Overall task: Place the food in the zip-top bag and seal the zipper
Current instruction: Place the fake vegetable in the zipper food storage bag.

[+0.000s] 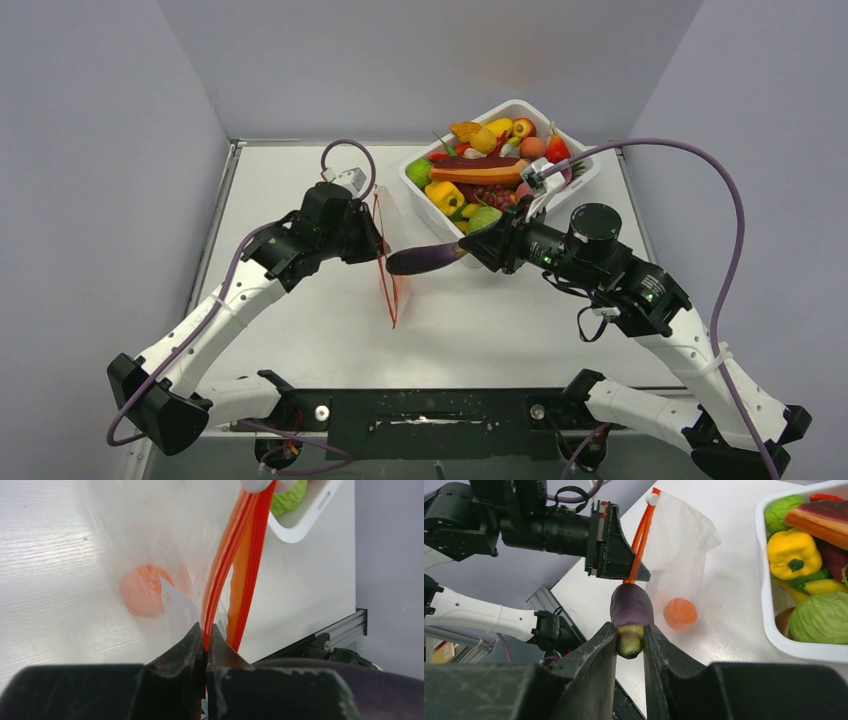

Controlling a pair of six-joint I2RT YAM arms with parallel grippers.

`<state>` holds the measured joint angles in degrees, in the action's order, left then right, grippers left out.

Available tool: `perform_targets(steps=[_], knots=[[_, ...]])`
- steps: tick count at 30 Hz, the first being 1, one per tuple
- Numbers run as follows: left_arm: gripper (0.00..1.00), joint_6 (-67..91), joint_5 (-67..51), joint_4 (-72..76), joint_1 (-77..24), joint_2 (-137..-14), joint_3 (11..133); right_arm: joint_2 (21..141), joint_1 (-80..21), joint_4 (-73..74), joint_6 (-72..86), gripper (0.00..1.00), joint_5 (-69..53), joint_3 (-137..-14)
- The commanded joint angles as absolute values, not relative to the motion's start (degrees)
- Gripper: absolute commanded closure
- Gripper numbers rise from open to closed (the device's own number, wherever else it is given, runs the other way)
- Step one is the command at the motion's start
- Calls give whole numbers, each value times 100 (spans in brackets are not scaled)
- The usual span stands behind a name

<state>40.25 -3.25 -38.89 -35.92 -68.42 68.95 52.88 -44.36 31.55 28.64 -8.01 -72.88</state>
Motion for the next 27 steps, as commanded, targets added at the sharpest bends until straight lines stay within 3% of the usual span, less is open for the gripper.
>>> perform_targets(steps=[1,7,16,27], knots=[[100,3964,98,-4114,-3593,-6764,7302,5128,-4482,2566,2892,100,-1503,-7244],[100,4070,122,-4176,-3591,-6721,7296,5275,-4488,2490,2923,100,-1598,-7160],[100,4284,-209,-4106,-3581,-6413,7229,5450,-4491,3232,2603,100,164,-7255],[100,4735,-1031,-3207,-3576,-6067,6573,5953,-4946,2308,1851,100,3,-7315]])
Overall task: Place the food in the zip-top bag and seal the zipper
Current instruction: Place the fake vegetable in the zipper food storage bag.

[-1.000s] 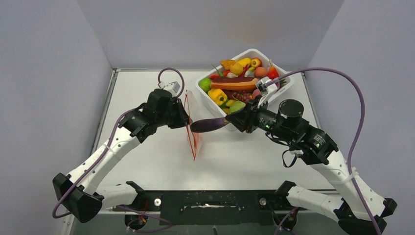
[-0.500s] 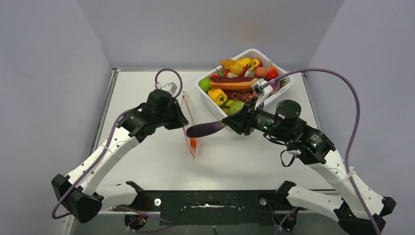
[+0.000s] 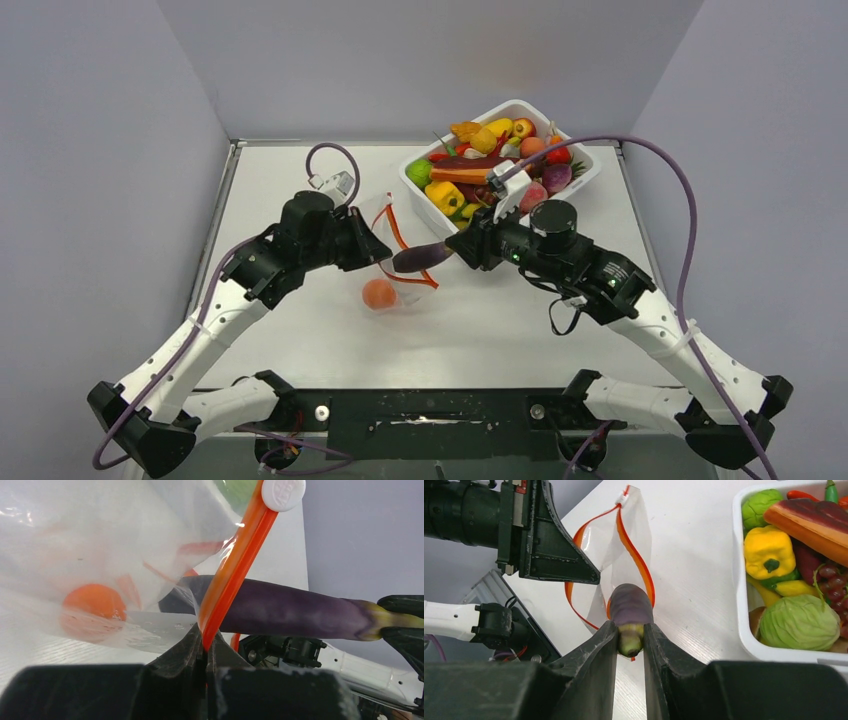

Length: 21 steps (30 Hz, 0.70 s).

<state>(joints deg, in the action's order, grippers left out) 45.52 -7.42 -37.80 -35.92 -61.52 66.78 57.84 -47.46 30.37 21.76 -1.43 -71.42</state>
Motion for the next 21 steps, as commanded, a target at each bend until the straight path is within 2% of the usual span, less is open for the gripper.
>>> perform_targets(steps=[1,10,17,21], knots=[[100,4737,-1041,-3186,-3572,-6058,6530,5991,-5027,2186,1808,100,46,-7321],[100,4481,-654,-3440,-3512,-6064,6460,6212,-5606,1582,1384,100,640,-7262],[100,4153,-771,-3334,-3489,-5989,6489,5310,-5608,1217,1858,100,1419,-6197],[100,4053,-636,-3560,-3467,-6043,6564,4969,-5602,934,1889,100,1357,-5802]])
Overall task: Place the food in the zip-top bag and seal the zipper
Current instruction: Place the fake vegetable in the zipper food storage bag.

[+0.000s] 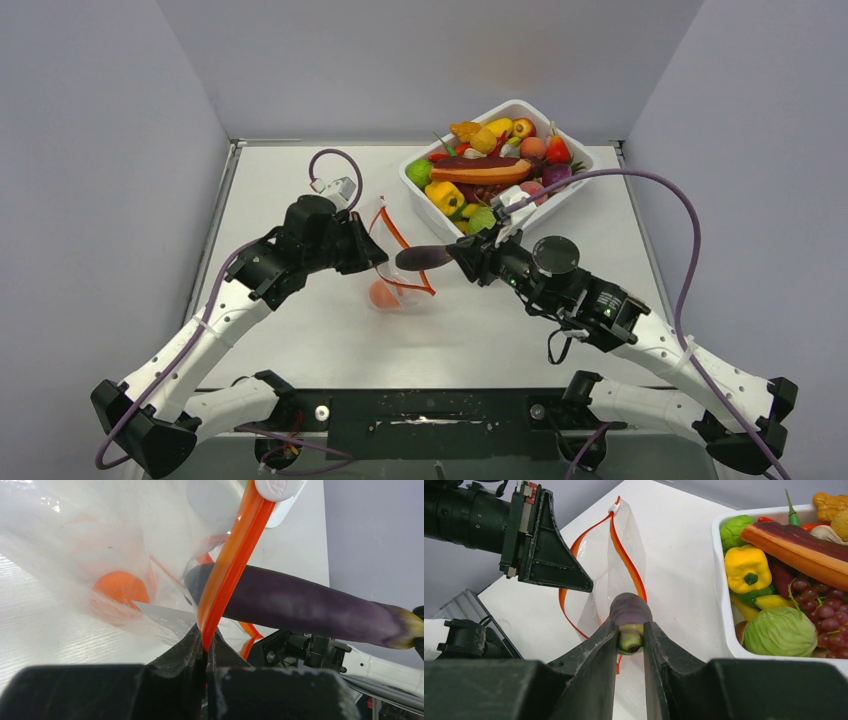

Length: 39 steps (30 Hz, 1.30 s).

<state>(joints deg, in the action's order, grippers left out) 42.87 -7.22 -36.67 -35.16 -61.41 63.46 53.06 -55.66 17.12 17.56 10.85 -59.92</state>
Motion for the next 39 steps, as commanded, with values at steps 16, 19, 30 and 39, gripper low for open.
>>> perform_targets(steps=[16,19,30,39], knots=[[100,3979,-1047,-3397,-3457,-5988,6619,5365,-5666,786,1234,100,1470,-5797],[100,3917,-904,-3592,-3459,-5988,6642,5281,-5711,1218,1079,100,2351,-5973],[100,3988,-906,-3585,-3461,-6045,6654,5121,-5808,2083,1564,100,1775,-6436],[100,4095,-1135,-3444,-3456,-6128,6632,5136,-5827,1153,1810,100,924,-6111]])
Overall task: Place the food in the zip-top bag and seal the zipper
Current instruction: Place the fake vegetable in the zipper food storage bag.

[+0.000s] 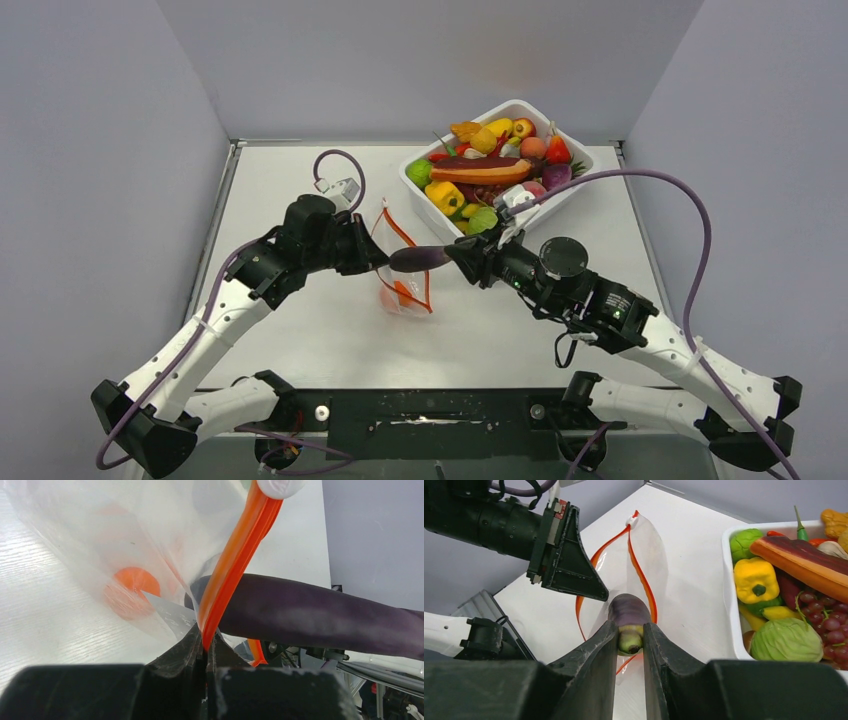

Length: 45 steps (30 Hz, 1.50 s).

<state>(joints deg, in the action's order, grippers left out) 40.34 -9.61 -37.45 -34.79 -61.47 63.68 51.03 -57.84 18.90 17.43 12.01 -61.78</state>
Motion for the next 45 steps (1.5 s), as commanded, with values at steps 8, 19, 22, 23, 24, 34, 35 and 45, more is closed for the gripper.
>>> perform_targets(steps=[8,19,22,23,24,34,35,45], knots=[[100,4239,-1293,-3377,-3461,-6081,6636,5609,-5853,229,1235,100,1279,-5920],[100,4422,-1468,-3217,-3454,-5914,6627,6127,-5862,-596,1181,100,1139,-5352],[100,4451,-1505,-3156,-3452,-5890,6590,6234,-5862,-918,1189,100,1138,-5191],[100,4462,-1515,-3133,-3452,-5882,6572,6299,-5856,-980,1154,100,1149,-5205],[100,4464,-1512,-3113,-3455,-5876,6555,6371,-5866,-1029,1111,100,1170,-5236],[100,5045,-1717,-2761,-3448,-5701,6284,6641,-5961,-2673,-141,100,1743,-4816],[100,5132,-1729,-2685,-3443,-5624,6230,6706,-5965,-2772,-235,100,1743,-4793],[100,5893,-1645,-1903,-3418,-5233,5513,7261,-6002,-4025,-808,100,1954,-4398]])
